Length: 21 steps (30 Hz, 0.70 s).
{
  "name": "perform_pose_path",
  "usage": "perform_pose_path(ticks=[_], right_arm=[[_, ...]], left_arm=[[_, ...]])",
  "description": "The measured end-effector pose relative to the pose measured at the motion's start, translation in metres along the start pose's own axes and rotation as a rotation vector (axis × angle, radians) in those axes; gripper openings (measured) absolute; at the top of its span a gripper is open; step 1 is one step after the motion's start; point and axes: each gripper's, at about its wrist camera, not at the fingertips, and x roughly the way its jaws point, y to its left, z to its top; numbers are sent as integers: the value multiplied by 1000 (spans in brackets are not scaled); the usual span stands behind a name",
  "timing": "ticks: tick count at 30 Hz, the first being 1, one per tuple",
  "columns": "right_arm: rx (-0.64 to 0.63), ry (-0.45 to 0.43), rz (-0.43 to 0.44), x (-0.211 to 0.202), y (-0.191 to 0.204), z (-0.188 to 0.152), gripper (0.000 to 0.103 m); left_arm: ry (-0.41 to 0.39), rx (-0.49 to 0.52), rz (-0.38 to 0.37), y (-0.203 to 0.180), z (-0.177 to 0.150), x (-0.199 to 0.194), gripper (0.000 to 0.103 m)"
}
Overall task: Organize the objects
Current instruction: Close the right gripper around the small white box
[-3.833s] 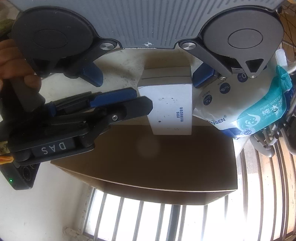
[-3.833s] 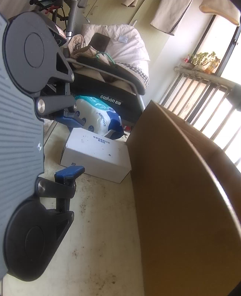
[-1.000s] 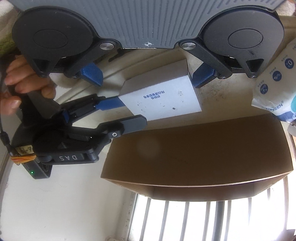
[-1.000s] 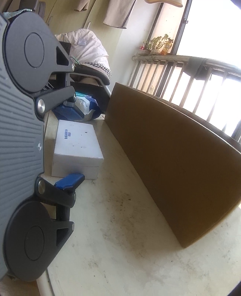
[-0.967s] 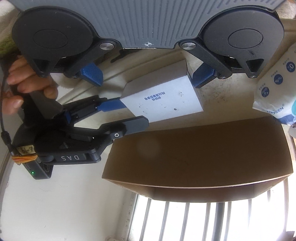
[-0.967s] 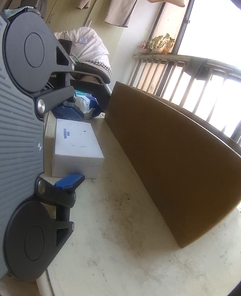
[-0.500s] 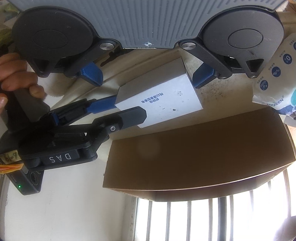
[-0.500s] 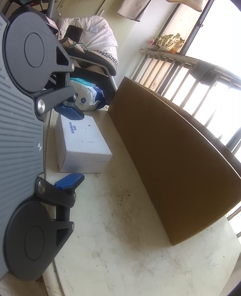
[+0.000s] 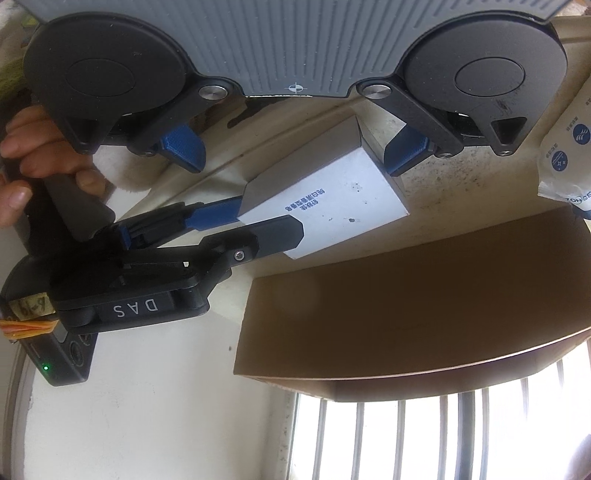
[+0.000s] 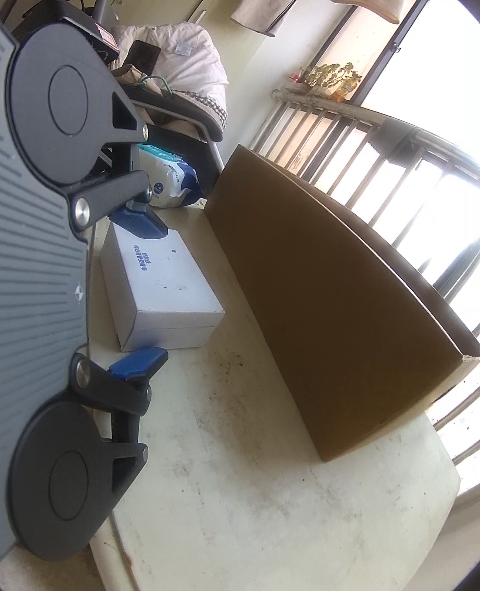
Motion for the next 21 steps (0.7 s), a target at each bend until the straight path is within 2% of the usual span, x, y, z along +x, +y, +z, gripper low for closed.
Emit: perform_pose_path(ticks=[8, 12, 17, 21], right_arm=[[-17, -22, -5, 2, 0, -1, 68], [-10, -35, 7, 0, -3, -3, 69], [37, -47, 41, -2, -12, -3, 69], [30, -49, 40, -2, -11, -3, 69]], left_arm=[[38, -12, 5, 6, -1, 16, 103], [29, -35, -14, 12, -3, 18, 103], [41, 7, -3, 8, -3, 20, 103], [43, 0, 5, 5, 1, 23, 103]])
